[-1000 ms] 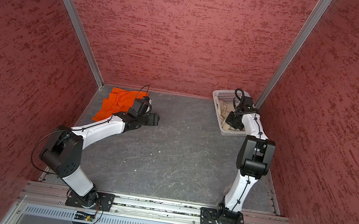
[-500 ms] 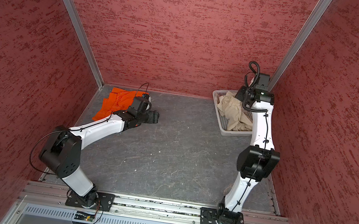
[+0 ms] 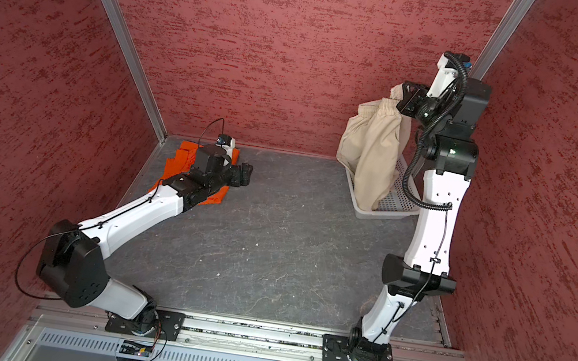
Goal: Fold and stack the shorts
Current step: 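Grasp the beige shorts' waistband with the right gripper and lift them out, then lower the beige shorts onto the table centre with the right gripper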
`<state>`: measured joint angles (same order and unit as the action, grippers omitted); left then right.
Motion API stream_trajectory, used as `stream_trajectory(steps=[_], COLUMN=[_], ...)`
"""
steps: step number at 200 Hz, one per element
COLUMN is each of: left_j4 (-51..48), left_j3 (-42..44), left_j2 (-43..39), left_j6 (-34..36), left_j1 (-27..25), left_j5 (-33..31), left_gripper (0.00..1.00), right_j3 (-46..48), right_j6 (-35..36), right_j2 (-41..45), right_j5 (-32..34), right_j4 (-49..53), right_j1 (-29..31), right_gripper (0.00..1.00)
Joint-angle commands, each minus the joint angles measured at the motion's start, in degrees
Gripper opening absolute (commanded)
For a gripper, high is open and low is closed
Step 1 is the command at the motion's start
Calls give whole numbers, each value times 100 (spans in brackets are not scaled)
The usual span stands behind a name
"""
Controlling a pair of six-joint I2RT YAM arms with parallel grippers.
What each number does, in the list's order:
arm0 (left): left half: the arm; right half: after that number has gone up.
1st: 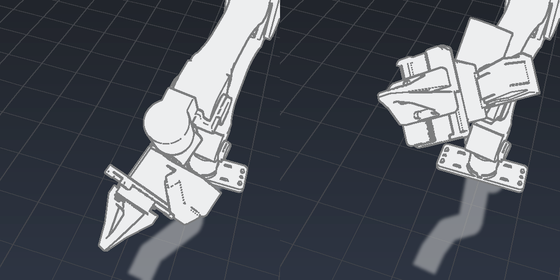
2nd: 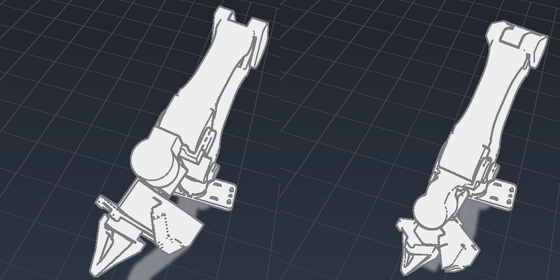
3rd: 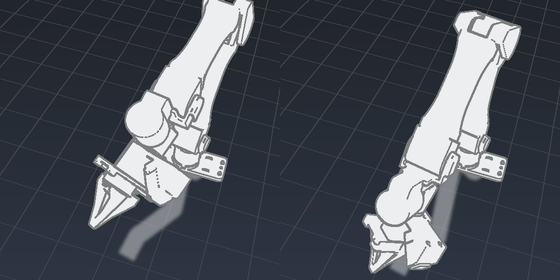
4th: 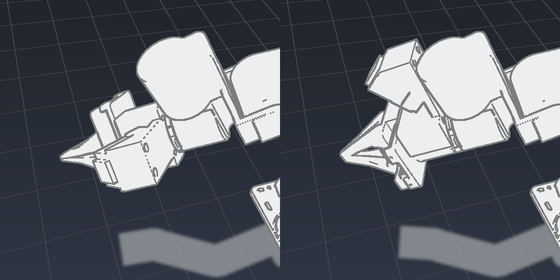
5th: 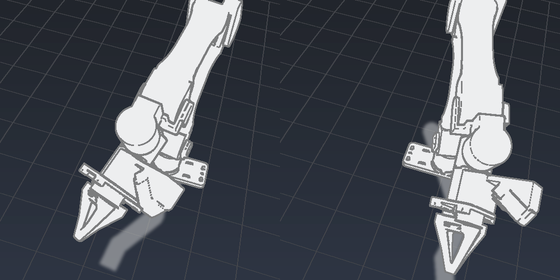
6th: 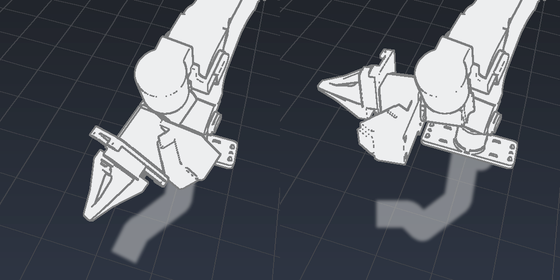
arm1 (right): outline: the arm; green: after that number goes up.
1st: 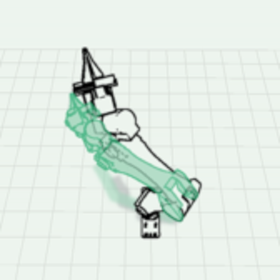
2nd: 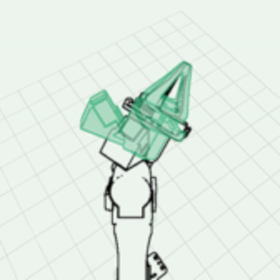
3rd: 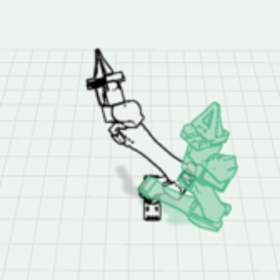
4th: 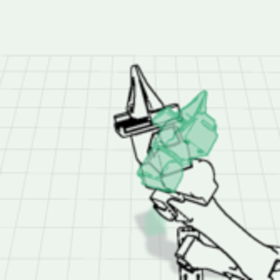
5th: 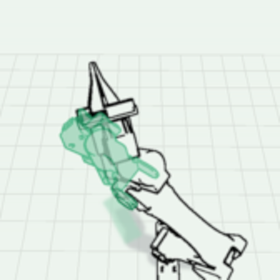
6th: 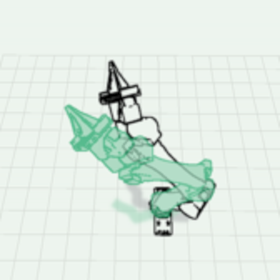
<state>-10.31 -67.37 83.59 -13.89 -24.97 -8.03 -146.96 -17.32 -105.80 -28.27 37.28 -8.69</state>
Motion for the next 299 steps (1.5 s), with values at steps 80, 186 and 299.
stream_trajectory(steps=[80, 186, 299], left_j4=[1857, 1304, 573], left_j3=[841, 725, 992], left_j2=[-953, -1303, -2098], left_j6=[1087, 945, 982], left_j1=[115, 283, 1074], left_j5=[2150, 1055, 955], left_gripper=[86, 86, 86], right_j3=[39, 894, 1104], right_j6=[-1926, -1654, -334], right_j2=[806, 456, -96], right_j5=[-2497, -2814, -2398], right_j4=[-3719, -3218, -1535], right_j1=[16, 1445, 3005], right_gripper=[0, 0, 0])
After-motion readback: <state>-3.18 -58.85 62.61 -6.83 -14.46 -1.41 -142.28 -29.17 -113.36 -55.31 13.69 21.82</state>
